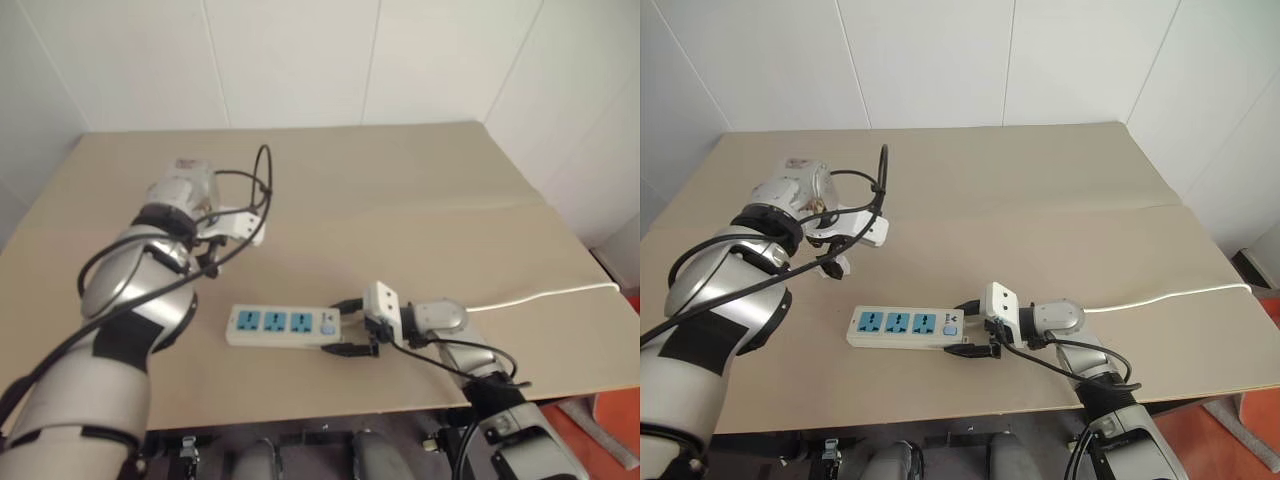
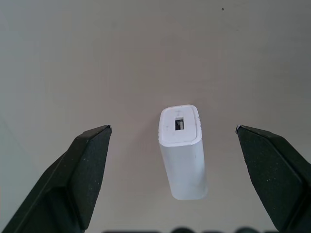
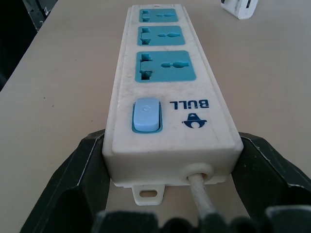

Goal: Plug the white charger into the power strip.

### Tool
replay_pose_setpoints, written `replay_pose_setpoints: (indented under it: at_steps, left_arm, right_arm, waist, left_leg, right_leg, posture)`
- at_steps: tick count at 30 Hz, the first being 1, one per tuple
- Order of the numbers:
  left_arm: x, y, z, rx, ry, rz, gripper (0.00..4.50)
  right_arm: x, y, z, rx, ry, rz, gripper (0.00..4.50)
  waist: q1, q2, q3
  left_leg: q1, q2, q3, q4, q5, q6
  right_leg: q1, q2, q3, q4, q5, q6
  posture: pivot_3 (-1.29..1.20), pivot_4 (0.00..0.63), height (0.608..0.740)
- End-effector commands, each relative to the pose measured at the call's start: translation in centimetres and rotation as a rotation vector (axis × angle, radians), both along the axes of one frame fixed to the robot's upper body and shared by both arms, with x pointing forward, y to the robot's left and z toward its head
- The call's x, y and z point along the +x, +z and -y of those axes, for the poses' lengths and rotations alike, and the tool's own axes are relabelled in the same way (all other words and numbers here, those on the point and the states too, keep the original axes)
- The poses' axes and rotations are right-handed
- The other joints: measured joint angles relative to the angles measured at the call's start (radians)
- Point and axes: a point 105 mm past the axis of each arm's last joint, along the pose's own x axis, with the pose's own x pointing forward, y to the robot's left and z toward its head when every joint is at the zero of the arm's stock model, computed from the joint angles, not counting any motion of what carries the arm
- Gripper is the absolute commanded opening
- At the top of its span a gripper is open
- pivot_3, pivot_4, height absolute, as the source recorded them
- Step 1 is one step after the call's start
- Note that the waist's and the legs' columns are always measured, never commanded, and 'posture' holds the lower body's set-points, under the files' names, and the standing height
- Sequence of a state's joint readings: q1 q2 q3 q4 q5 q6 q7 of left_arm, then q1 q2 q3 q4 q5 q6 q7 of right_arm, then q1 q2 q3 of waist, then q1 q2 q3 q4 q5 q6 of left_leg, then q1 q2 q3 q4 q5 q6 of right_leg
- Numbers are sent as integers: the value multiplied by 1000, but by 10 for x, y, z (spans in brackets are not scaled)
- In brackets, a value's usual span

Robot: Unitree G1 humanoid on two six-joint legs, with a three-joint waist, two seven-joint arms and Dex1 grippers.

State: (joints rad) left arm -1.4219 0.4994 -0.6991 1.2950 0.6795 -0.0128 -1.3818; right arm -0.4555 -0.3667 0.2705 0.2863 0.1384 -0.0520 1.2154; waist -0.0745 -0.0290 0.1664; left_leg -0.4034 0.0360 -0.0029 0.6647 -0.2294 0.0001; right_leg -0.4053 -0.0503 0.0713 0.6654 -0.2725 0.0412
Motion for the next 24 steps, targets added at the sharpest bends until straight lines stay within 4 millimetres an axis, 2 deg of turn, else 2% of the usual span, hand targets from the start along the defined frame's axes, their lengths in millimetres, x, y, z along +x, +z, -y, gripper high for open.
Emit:
replay_pose_setpoints:
  at_steps: [1, 7, 17, 20, 24]
  left_arm:
    - [1, -2, -4, 23, 15, 11, 4500]
    - [2, -8, -7, 61, 9, 18, 4500]
    - [0, -12, 0, 20, 23, 0, 4500]
    - [1, -13, 0, 20, 32, 2, 3879]
    - [2, -13, -3, 49, 24, 15, 2573]
  right_arm:
    - [-10, -22, -7, -62, 18, -52, 3439]
    - [-10, -24, -6, -70, 15, -54, 3439]
    - [-12, -26, -6, -84, 16, -57, 3439]
    - [-13, -28, -6, -95, 18, -56, 3439]
    - [-14, -29, -6, -97, 13, -59, 3439]
  waist:
    - [0, 0, 0]
    - [1, 0, 0]
    - [2, 0, 0]
    - [2, 0, 0]
    - [2, 0, 0]
  left_leg:
    - [0, 0, 0, 0, 0, 0]
    - [0, 0, 0, 0, 0, 0]
    - [1, 4, 0, 0, 0, 0]
    - [1, 6, 0, 0, 0, 0]
    - [2, 7, 0, 0, 0, 0]
  right_leg:
    - [0, 0, 0, 0, 0, 0]
    - [0, 0, 0, 0, 0, 0]
    - [1, 5, 0, 0, 0, 0]
    - [1, 7, 0, 0, 0, 0]
    - [1, 7, 0, 1, 0, 0]
  posture:
    - [0, 150, 740]
    - [0, 150, 740]
    - [0, 150, 740]
    - [0, 150, 740]
    - [0, 150, 740]
